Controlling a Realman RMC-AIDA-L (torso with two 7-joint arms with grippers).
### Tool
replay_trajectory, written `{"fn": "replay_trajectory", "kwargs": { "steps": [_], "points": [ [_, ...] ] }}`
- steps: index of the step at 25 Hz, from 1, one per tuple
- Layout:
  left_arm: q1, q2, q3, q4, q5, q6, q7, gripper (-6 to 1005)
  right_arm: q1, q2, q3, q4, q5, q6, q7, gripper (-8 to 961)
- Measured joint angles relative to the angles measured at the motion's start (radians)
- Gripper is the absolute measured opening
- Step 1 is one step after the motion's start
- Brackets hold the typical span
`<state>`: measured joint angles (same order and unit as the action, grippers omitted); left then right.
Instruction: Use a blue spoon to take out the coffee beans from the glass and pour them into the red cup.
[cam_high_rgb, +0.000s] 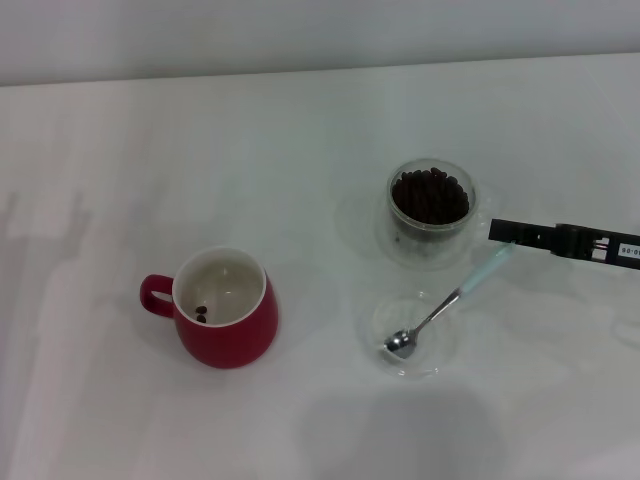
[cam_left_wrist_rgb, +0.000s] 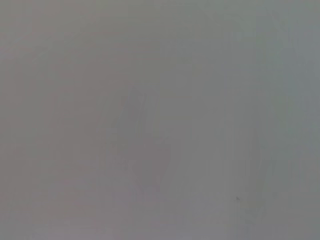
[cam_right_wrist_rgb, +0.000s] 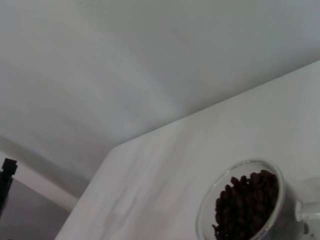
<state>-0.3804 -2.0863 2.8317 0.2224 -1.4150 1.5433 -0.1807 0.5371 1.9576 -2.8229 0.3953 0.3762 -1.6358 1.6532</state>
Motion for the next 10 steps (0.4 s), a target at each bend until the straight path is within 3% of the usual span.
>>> {"fn": "replay_trajectory", "kwargs": {
  "steps": [2,8,10],
  "points": [
    [0.000,0.000,0.000,0.001,0.000,0.000,0.000,830,-0.001,0.000,0.000,0.002,0.000,0.009,0.002,165],
    [0.000,0.000,0.000,0.004,0.001,0.000,0.000,830,-0.012,-0.010,0.003,0.005,0.019,0.023,0.005,331],
    [0.000,0.000,0.001,0.004,0.001,0.000,-0.001,830,-0.015,-0.018,0.004,0.006,0.043,0.023,0.003,331]
  ]
}}
